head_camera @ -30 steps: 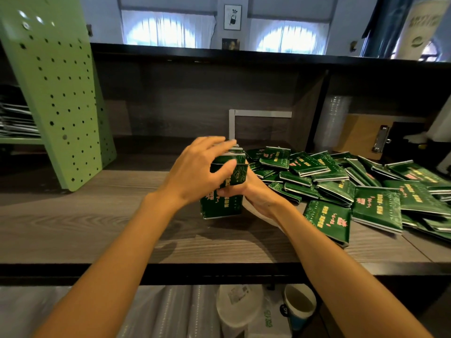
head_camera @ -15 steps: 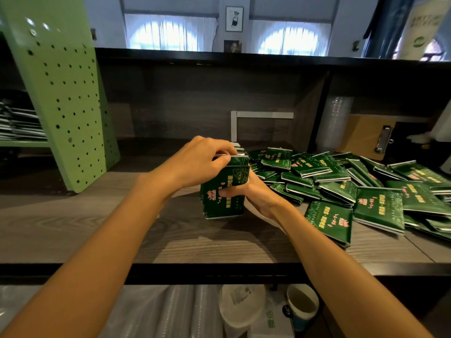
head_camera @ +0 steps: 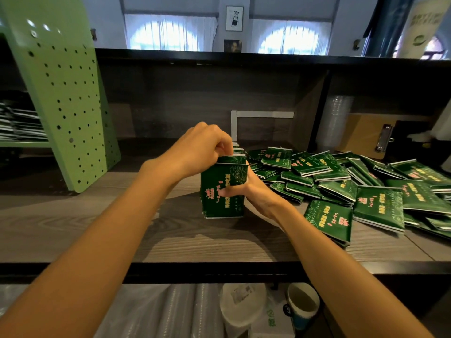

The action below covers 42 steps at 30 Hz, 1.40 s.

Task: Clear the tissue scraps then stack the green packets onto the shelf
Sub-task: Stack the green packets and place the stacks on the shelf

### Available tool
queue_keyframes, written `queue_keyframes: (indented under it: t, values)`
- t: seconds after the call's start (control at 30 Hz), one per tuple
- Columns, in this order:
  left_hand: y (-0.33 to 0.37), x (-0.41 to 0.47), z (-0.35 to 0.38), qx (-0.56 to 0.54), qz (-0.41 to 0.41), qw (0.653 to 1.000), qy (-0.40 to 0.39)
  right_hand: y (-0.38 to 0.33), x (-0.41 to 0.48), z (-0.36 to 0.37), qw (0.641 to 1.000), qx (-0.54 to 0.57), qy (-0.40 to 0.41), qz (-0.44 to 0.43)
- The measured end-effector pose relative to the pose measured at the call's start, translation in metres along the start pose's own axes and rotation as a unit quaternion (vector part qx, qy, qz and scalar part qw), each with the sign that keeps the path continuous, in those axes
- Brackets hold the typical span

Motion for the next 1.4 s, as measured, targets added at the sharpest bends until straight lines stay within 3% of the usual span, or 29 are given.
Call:
queue_keyframes:
  t: [0.1, 0.23, 0.3, 0.4, 0.47, 0.53, 0.67, 0.73, 0.9, 1.0, 1.13, 1.4]
  values:
    - [0.001, -0.008, 0.003, -0.018, 0.01, 1.0, 0.013, -0.001, 0.0, 0.001, 1.0, 0.0, 0.006, 0.002]
    - [-0.011, -0.023, 0.016, -0.183, -0.038, 0.966, 0.181, -0.001, 0.001, 0.001, 1.0, 0.006, 0.021, 0.0]
    - [-0.023, -0.025, 0.032, -0.327, -0.149, 0.914, 0.19, 0.0, 0.0, 0.001, 1.0, 0.012, 0.027, -0.001]
    - [-0.037, -0.025, 0.065, -0.515, -0.302, 0.789, 0.142, 0.0, 0.0, 0.002, 0.999, 0.024, 0.028, 0.005]
    - [-0.035, -0.025, 0.079, -0.595, -0.296, 0.738, 0.115, 0.001, -0.001, 0.004, 0.999, 0.021, 0.024, 0.008]
    - [-0.024, -0.026, 0.085, -0.631, -0.268, 0.719, 0.116, 0.001, -0.001, 0.006, 0.999, 0.018, 0.025, 0.006]
    - [-0.01, -0.026, 0.09, -0.632, -0.224, 0.735, 0.102, 0.001, -0.003, 0.002, 0.998, 0.046, 0.051, 0.002]
    - [-0.009, -0.03, 0.089, -0.619, -0.18, 0.759, 0.088, 0.003, -0.003, 0.002, 0.998, 0.044, 0.046, 0.007]
    - [-0.026, -0.038, 0.086, -0.522, -0.11, 0.845, 0.027, 0.003, -0.006, 0.003, 0.998, 0.048, 0.026, 0.008]
    - [-0.033, -0.036, 0.085, -0.409, -0.091, 0.908, 0.014, 0.003, -0.006, 0.0, 0.999, 0.041, 0.028, 0.018]
    - [-0.042, -0.037, 0.091, -0.424, -0.14, 0.895, -0.002, 0.004, -0.006, -0.001, 0.999, 0.002, 0.009, 0.046]
    - [-0.05, -0.025, 0.094, -0.312, -0.098, 0.945, -0.006, 0.008, -0.001, -0.007, 0.998, -0.019, 0.029, 0.052]
Point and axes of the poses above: each hand's wrist, its own x-axis towards the middle knuckle, its own z-axis out of the palm, y = z × x, the point moved 2 cm from there along x, towards the middle knuckle, and after that the axes turned 2 degrees about x, right-handed, at the moved point
